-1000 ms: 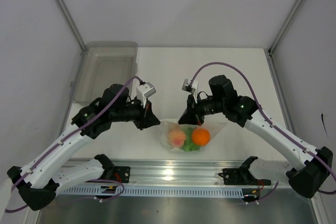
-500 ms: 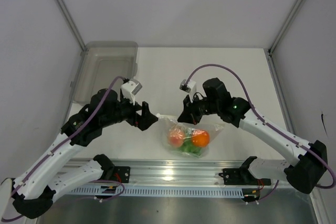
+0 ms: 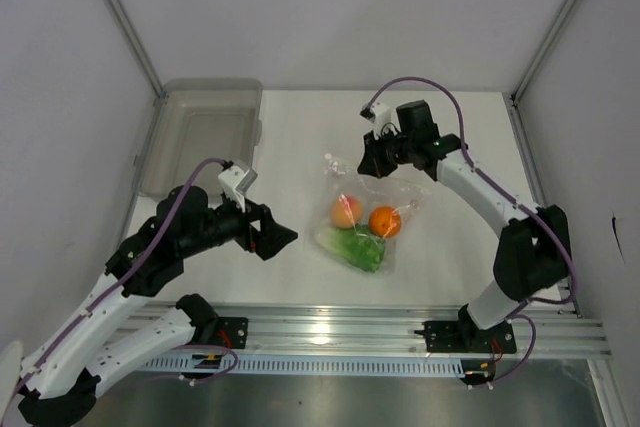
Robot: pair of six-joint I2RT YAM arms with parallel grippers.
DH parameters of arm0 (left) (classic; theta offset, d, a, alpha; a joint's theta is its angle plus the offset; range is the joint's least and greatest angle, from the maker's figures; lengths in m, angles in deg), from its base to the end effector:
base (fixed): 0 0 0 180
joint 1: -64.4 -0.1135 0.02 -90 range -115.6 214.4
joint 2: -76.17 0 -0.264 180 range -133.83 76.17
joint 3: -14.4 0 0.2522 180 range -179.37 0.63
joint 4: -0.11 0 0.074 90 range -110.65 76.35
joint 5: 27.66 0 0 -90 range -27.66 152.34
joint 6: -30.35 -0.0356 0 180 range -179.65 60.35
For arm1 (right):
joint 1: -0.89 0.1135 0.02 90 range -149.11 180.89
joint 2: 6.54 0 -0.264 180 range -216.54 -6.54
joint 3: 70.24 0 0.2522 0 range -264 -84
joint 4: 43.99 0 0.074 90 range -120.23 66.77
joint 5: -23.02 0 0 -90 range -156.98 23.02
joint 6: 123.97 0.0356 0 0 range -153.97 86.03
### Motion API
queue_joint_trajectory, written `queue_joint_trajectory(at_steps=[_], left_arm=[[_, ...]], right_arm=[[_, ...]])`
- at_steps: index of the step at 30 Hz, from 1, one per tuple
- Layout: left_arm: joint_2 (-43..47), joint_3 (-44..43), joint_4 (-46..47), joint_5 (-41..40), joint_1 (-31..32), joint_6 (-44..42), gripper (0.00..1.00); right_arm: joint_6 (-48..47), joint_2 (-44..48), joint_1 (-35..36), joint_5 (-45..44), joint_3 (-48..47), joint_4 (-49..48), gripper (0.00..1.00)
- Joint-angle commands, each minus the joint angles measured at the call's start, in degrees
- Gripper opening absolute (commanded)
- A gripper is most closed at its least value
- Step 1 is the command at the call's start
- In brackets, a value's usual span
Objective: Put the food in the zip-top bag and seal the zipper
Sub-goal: Place the zipper food storage bag at the center of the board, then reset both arms
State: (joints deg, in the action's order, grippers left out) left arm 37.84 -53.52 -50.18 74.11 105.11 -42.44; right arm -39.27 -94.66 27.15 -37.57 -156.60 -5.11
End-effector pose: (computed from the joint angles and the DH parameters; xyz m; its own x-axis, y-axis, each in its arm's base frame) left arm 0.0969 -0.0929 0.3633 -0.4877 0.0375 -0.8722 0.6688 0.6582 -0.3456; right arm 0.3000 0.1675 0.3012 -0.5151 -0.3439 -0.7851 -0.7705 0.5871 0.2484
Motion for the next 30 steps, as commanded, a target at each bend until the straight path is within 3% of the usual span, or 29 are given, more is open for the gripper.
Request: queue_joint_trajectory(at_steps=[1,7,13,15,16,18,23,27,28,30], left_arm=[[1.93,1.59,1.99,3.61,-0.10,2.39,0.99],[5.45,3.09,1.21,5.37,-0.10,3.44,0.99],[7.91,4.58,-0.38,5.46,-0.10,4.06,0.99],[8.09,5.11,-0.56,5.02,-0.10,4.76,0.99],[8.09,5.11,-0.64,4.76,-0.19,5.11,1.00],[7.83,5.46,-0.64,4.23,-0.19,5.90,1.00],[7.56,6.34,0.24,4.41,-0.19,6.96,0.99],[7.13,6.86,-0.38,2.03,-0.10,8.01,1.00],[7.04,6.60,-0.47,1.16,-0.19,8.19,1.00],[6.69,6.78,-0.64,0.01,-0.19,9.06,0.99]], right_arm=[[-5.86,-8.96,-2.69,1.26,-7.54,-0.69,0.00],[-6.21,-22.07,-5.95,-1.63,-17.48,-1.22,0.00],[-3.40,-28.51,-8.86,-5.32,-25.29,-1.23,0.00],[-3.05,-30.00,-8.86,-6.55,-26.98,-0.34,0.11],[-2.18,-30.36,-8.77,-6.90,-27.94,0.01,0.23],[-1.65,-30.62,-8.86,-8.13,-28.82,0.80,0.35],[0.90,-27.21,-7.98,-13.74,-29.88,3.08,0.86],[3.62,-19.66,-4.21,-27.53,-28.31,6.95,0.90],[4.15,-15.72,-3.16,-29.48,-27.26,8.61,0.99],[8.25,-11.66,0.36,-38.70,-22.53,10.98,0.99]])
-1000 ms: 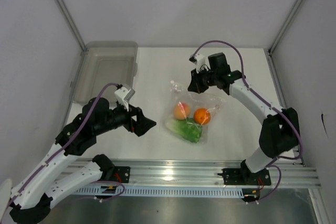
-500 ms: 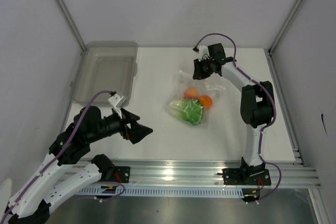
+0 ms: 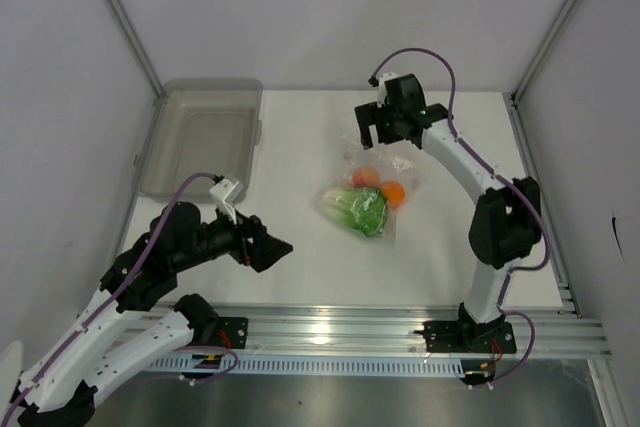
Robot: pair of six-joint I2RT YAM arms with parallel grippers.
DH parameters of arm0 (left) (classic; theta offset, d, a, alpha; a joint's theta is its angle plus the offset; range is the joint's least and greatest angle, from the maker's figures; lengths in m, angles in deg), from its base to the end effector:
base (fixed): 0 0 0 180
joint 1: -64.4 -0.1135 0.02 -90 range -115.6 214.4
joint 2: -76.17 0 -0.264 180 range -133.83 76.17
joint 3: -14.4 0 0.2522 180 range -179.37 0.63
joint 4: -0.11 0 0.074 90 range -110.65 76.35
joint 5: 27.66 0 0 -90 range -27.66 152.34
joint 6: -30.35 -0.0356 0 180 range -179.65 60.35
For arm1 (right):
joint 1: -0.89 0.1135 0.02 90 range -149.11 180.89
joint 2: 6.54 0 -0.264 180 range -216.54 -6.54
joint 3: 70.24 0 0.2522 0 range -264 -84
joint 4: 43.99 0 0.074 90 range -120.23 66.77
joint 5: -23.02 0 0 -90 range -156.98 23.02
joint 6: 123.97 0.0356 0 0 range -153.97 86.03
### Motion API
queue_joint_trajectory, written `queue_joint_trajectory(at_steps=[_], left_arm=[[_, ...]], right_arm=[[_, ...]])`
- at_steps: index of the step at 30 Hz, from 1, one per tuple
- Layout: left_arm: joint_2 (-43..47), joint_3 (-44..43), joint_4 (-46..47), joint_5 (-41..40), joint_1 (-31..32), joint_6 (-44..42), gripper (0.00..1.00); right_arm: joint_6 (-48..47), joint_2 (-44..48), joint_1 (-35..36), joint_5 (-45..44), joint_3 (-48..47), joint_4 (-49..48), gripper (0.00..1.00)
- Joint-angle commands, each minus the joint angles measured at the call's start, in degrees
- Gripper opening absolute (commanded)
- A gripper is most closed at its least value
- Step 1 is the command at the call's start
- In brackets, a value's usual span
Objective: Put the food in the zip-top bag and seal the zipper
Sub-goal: Reset both arms
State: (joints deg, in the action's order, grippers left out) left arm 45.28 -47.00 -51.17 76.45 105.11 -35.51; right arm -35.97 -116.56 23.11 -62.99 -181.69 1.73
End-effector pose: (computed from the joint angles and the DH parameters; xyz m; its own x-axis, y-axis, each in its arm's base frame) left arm 0.0794 -0.0798 0.3386 -0.5747 -0.0288 -0.8179 0.6250 0.6298 -0.4613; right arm 0.4072 0.1690 0.2914 -0.6313 -0.2955 -0.7171 -0.4457 0.8949 0.0236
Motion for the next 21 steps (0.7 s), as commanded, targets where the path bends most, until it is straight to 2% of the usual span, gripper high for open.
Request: queue_joint_trajectory(at_steps=[1,6,10,12,16,21], left_arm=[[-0.83,0.53,0.08,-3.64,-0.19,2.57,0.99],[-2.24,1.23,0.34,-5.76,-0.19,4.86,0.99],[-3.82,2.63,0.95,-6.98,-0.19,6.35,1.00],[-4.35,3.43,1.48,-7.52,-0.19,7.85,0.99],[-5.05,5.71,3.06,-6.20,-0.19,9.52,1.00],[-1.02,10.62,11.65,-5.06,-0.19,13.64,1.00]], right_arm=[[7.34,14.18,5.20,-16.96,4.51,5.29,0.99],[24.45,27.99,9.68,-23.84,20.67,10.03,0.99],[35.20,39.59,14.25,-24.82,36.12,11.54,0.99],[40.72,46.34,17.66,-25.43,40.19,12.76,0.99],[46.02,57.52,21.98,-24.91,48.37,13.57,0.99],[45.42,67.37,22.69,-22.37,55.41,10.49,0.99]])
